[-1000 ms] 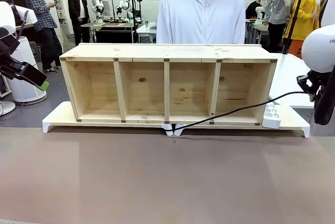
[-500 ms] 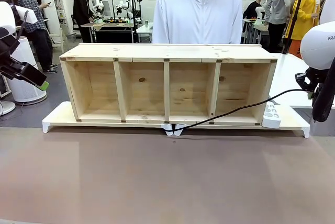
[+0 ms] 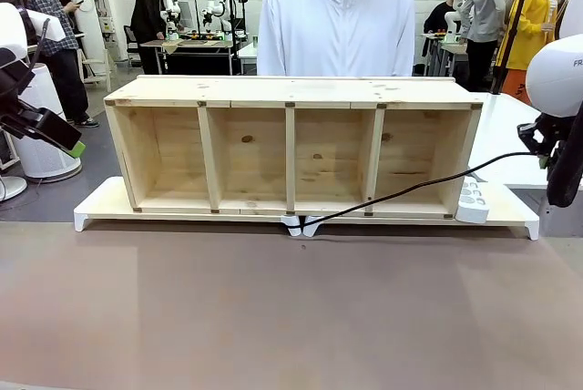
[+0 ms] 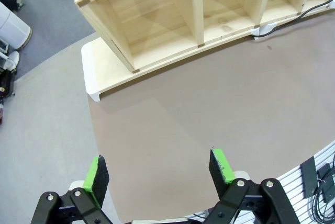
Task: Perform cable management.
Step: Pull the grasped Power Cable to the location of the Power Strip, then release the Power Cable when the human grasps it.
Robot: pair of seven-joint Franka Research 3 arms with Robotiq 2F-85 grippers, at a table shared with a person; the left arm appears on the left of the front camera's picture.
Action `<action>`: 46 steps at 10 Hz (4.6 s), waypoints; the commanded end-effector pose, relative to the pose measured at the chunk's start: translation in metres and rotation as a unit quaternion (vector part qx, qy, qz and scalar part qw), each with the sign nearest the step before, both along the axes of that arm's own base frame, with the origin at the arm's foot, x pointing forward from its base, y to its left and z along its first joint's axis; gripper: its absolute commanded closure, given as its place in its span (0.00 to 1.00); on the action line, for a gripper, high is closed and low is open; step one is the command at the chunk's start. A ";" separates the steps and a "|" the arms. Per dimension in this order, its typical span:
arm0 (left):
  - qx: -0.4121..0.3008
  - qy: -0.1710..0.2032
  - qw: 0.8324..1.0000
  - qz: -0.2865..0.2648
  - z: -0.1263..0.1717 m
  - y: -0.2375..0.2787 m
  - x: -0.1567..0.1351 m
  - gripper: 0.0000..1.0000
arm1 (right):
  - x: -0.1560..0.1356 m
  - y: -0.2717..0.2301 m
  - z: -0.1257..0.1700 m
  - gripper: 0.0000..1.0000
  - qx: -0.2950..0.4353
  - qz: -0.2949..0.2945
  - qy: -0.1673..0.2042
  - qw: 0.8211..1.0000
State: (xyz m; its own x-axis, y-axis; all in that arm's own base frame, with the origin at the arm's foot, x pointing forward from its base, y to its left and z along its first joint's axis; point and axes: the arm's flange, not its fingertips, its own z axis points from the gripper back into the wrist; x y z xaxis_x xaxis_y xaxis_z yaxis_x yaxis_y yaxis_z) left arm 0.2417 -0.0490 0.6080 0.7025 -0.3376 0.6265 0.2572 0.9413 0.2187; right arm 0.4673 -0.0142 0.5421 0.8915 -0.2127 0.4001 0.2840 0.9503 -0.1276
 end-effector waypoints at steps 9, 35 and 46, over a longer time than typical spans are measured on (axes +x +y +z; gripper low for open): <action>0.002 -0.004 1.000 0.002 0.000 -0.001 0.002 0.00 | 0.098 0.005 0.014 0.86 0.030 0.156 -0.078 0.984; 0.002 -0.004 1.000 0.002 0.000 -0.001 0.002 0.00 | 0.101 0.004 0.007 0.67 0.012 0.146 -0.079 0.986; 0.002 -0.004 1.000 0.002 0.000 -0.001 0.002 0.00 | 0.101 0.003 0.009 0.09 0.013 0.149 -0.080 0.986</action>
